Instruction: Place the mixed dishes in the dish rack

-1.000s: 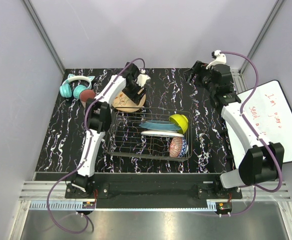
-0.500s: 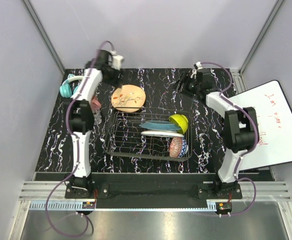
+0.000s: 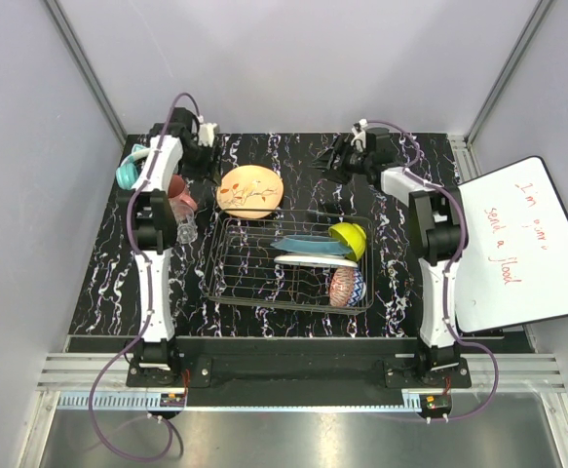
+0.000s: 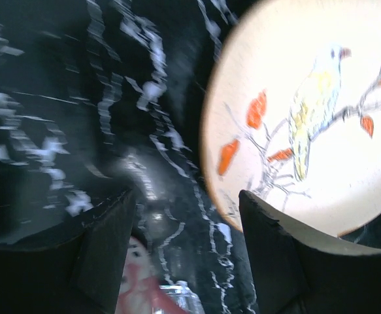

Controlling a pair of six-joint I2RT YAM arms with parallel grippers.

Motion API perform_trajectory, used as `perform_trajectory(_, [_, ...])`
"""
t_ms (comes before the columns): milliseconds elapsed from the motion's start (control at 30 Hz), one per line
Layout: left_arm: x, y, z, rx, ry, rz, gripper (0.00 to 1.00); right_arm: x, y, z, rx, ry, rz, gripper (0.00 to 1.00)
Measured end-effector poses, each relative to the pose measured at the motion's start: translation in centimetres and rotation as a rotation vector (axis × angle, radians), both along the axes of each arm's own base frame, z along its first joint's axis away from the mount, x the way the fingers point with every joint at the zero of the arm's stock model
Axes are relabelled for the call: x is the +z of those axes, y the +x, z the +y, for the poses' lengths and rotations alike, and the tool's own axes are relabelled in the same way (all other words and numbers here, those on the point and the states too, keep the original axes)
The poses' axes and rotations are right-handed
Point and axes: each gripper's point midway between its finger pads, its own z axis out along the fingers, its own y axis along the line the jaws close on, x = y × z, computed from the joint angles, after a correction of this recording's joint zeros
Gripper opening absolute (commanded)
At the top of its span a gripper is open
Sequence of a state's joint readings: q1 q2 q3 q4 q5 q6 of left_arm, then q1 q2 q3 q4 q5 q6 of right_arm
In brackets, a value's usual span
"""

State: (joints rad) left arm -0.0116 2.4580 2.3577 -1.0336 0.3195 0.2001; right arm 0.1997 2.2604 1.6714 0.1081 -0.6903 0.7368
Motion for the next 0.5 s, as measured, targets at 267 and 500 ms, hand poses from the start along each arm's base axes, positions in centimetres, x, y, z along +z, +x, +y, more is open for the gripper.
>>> perform_trajectory(267, [-2.2, -2.9, -3.3, -0.097, -0.008, 0.122, 0.67, -3.1, -1.2, 4.2, 0.089, 0.028, 0.074, 0.69])
perform_trajectory(500, [-2.7, -3.5, -4.1, -0.118, 0.011, 0.140, 0.64, -4.7, -2.8, 6.2, 0.140, 0.034, 0.116, 0.70])
